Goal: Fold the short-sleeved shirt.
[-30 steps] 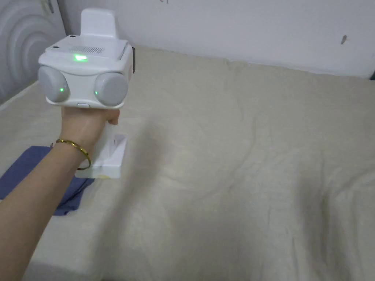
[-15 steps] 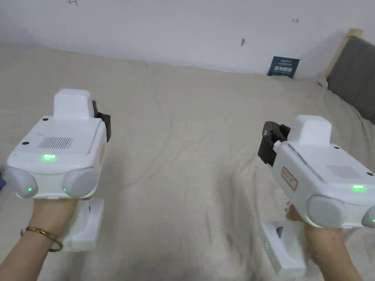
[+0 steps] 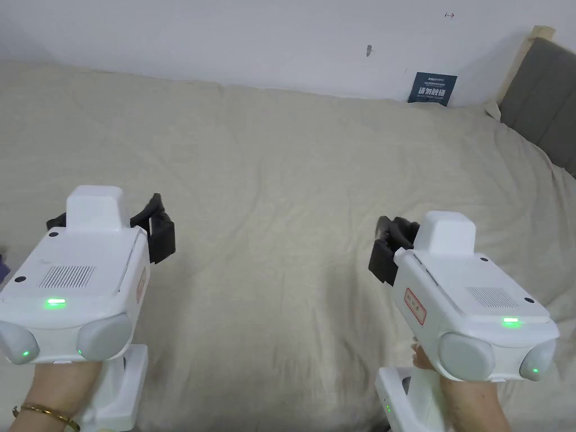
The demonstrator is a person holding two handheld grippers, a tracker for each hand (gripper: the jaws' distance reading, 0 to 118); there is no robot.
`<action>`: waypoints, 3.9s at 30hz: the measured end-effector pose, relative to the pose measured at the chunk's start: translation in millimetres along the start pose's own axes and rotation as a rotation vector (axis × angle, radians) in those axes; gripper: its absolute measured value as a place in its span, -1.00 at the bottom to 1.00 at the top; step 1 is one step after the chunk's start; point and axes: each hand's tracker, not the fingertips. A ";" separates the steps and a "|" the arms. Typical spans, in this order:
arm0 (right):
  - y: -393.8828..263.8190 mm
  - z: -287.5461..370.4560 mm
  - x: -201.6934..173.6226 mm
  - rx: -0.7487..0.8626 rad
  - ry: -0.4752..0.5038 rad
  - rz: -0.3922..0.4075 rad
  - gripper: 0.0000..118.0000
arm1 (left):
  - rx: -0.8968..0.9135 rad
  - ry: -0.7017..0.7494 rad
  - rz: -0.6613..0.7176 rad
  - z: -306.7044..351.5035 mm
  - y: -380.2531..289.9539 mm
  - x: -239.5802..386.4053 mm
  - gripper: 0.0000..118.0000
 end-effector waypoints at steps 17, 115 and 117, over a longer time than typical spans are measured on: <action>15.4 3.8 8.9 0.059 -0.023 -0.036 1.00 | 0.050 0.023 0.002 6.9 12.5 -3.6 1.00; 45.9 24.9 -9.3 -0.414 0.110 -0.150 1.00 | -0.232 -0.058 0.035 14.6 -42.3 39.9 1.00; 31.6 14.6 -12.2 -0.463 0.175 -0.118 1.00 | -0.281 -0.044 0.039 4.3 -47.9 38.6 1.00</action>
